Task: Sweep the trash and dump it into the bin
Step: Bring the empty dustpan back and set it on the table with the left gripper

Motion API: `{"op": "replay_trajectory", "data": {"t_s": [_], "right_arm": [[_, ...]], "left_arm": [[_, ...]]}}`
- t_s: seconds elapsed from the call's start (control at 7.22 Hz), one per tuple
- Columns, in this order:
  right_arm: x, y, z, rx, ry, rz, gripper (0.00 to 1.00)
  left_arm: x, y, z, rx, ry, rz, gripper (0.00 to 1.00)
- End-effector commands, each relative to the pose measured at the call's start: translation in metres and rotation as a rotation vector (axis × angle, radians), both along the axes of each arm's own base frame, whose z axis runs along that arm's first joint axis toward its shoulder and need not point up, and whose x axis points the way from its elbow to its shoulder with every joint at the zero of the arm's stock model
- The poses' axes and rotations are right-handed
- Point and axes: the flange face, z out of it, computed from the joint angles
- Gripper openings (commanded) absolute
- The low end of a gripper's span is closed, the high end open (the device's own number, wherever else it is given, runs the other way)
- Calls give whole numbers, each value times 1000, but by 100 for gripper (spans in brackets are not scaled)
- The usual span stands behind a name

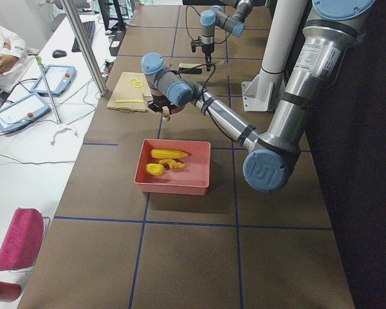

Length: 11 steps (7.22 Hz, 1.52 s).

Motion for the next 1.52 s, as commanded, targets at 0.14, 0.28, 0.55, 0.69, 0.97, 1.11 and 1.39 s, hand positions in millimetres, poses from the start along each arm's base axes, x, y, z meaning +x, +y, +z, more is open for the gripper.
{"op": "replay_trajectory", "data": {"t_s": [0.14,0.28,0.55,0.69,0.97,1.11,1.39], "right_arm": [[1,1,-2,-5,-4,5,0],[2,1,-3,-8,-6,9,0],[3,1,-3,-8,-7,10,0],[3,1,-3,-9,-6,11,0],[3,1,-3,-9,-6,11,0],[3,1,-3,-8,-8,11,0],[3,1,-3,-8,-8,11,0]], "left_arm": [[135,67,-16,25,-49,65,5],[166,87,-14,70,-55,62,8],[210,102,-3,101,-50,99,16],[220,99,4,116,-29,103,20],[230,100,6,91,-3,84,34],[229,101,1,113,24,81,42],[223,94,4,142,9,26,100]]}}
